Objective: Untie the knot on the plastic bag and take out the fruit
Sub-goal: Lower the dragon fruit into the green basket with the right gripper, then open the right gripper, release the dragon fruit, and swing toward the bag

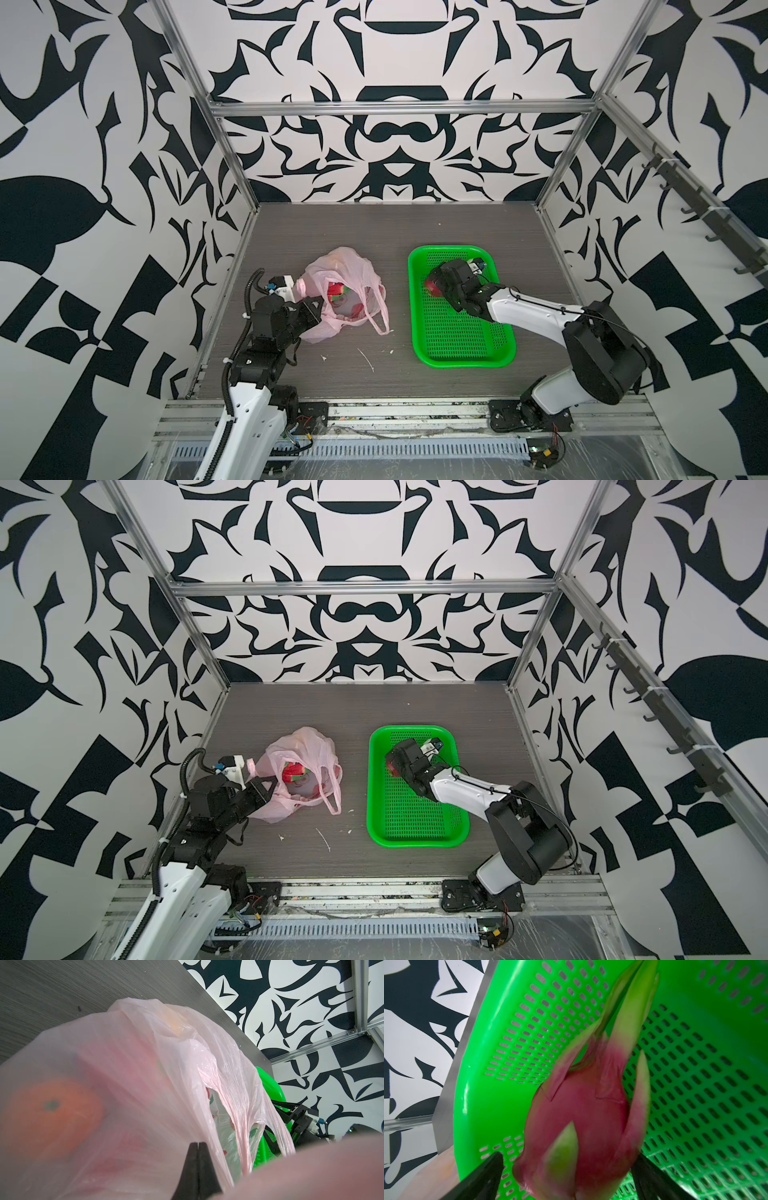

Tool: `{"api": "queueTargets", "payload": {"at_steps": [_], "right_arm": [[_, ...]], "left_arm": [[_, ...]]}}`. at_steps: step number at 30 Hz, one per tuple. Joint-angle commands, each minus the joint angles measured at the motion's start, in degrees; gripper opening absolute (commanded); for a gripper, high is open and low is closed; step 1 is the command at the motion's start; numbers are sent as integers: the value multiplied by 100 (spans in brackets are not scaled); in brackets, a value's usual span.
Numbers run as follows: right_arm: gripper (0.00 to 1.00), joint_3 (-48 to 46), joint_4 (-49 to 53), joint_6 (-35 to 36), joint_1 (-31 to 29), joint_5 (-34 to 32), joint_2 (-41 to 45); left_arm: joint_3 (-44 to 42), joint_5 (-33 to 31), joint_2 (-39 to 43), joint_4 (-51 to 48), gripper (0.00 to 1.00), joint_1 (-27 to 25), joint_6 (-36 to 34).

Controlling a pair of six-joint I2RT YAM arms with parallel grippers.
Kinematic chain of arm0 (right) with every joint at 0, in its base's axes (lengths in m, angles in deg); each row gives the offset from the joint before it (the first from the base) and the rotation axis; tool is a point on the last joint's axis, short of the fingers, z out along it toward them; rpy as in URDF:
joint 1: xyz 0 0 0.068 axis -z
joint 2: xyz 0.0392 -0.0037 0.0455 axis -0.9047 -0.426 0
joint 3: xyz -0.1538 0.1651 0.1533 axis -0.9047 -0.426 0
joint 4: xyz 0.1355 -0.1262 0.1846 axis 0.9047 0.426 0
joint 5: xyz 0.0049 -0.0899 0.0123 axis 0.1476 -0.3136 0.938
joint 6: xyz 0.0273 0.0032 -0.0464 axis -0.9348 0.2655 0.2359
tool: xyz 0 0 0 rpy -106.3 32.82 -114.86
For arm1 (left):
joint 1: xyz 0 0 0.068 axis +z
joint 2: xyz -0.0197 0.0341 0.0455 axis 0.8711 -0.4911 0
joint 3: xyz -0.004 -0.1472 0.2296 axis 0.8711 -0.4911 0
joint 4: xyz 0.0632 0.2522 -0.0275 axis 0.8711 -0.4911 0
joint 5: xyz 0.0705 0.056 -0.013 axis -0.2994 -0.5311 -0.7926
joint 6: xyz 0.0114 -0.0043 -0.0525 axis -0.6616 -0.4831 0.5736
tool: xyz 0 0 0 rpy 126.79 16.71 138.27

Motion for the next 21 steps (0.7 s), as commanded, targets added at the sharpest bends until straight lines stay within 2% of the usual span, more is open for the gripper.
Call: {"api": "queueTargets", "payload": {"at_steps": [1, 13, 17, 21], "right_arm": [[99, 232, 271, 88, -57, -197, 240], [97, 121, 1285, 276, -240, -606, 1240], [92, 280, 1674, 889, -250, -432, 1582], [87, 857, 2061, 1868, -457, -204, 1684]], "left_arm": [[37, 9, 56, -152, 0, -10, -45], [393, 8, 101, -627, 0, -13, -173], [507, 62, 109, -909, 0, -11, -184], [563, 217, 78, -1170, 0, -13, -206]]}}
